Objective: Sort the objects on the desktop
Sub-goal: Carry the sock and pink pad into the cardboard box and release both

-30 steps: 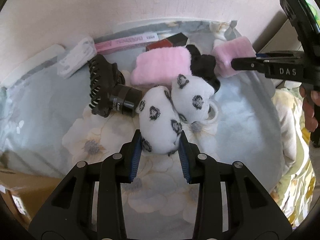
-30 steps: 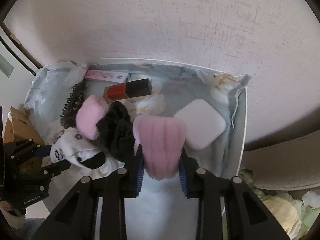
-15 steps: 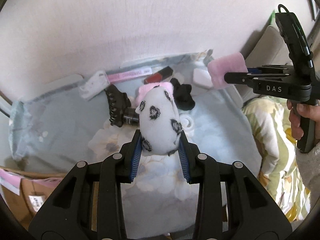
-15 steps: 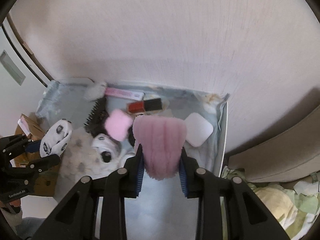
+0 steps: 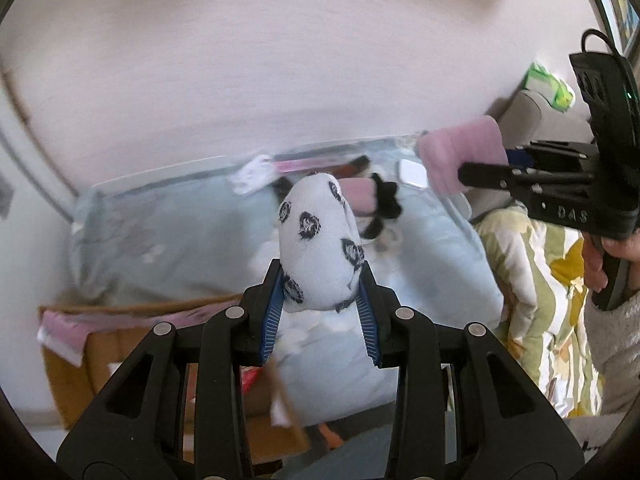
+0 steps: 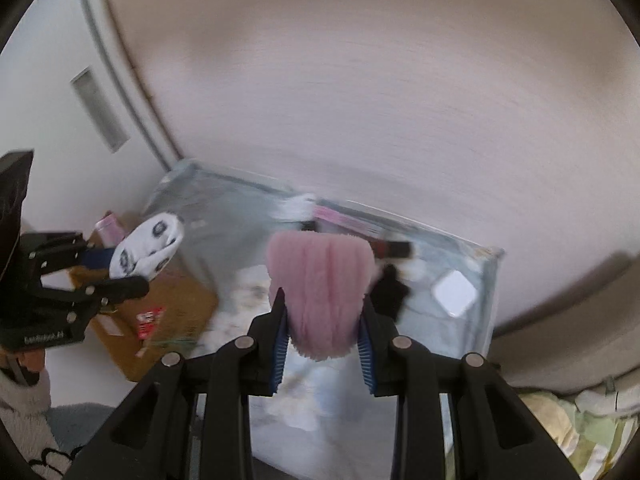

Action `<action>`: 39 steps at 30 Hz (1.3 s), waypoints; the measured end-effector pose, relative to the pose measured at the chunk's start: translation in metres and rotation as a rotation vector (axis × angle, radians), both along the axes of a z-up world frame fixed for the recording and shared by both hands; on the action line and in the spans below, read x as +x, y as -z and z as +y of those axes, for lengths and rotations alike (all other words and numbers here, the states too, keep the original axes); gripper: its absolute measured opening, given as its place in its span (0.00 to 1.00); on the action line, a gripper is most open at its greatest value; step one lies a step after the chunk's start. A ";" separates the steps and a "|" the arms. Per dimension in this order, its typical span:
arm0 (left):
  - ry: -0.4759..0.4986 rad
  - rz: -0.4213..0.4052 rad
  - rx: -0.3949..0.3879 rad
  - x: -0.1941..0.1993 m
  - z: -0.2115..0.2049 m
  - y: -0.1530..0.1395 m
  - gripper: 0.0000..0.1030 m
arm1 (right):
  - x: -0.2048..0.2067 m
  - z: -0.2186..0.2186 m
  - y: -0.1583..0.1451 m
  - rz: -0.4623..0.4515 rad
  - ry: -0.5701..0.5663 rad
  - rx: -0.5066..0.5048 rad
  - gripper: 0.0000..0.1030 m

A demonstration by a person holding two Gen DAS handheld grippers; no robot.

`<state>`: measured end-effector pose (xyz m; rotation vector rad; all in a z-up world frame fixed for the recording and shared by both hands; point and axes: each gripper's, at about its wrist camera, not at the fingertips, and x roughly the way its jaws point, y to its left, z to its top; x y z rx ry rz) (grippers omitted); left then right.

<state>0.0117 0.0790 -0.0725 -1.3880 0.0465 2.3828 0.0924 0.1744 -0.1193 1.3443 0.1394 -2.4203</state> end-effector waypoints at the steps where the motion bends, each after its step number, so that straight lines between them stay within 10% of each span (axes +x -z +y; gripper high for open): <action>1: -0.014 0.004 -0.008 0.003 -0.010 -0.002 0.31 | 0.001 -0.011 -0.001 0.002 -0.017 -0.001 0.27; 20: -0.293 -0.055 -0.115 0.026 -0.189 0.034 0.31 | 0.012 -0.207 0.044 -0.118 -0.307 -0.057 0.27; 33: -0.331 -0.134 -0.100 0.028 -0.228 0.073 0.31 | 0.010 -0.252 0.071 -0.206 -0.341 -0.034 0.27; 36: -0.314 -0.129 -0.083 0.028 -0.229 0.075 0.32 | 0.011 -0.261 0.074 -0.210 -0.347 -0.011 0.42; 38: -0.278 -0.118 -0.043 0.030 -0.227 0.071 0.48 | 0.011 -0.266 0.077 -0.218 -0.345 0.007 0.58; 39: -0.277 -0.118 -0.044 0.030 -0.226 0.071 0.82 | 0.012 -0.268 0.078 -0.216 -0.340 0.020 0.60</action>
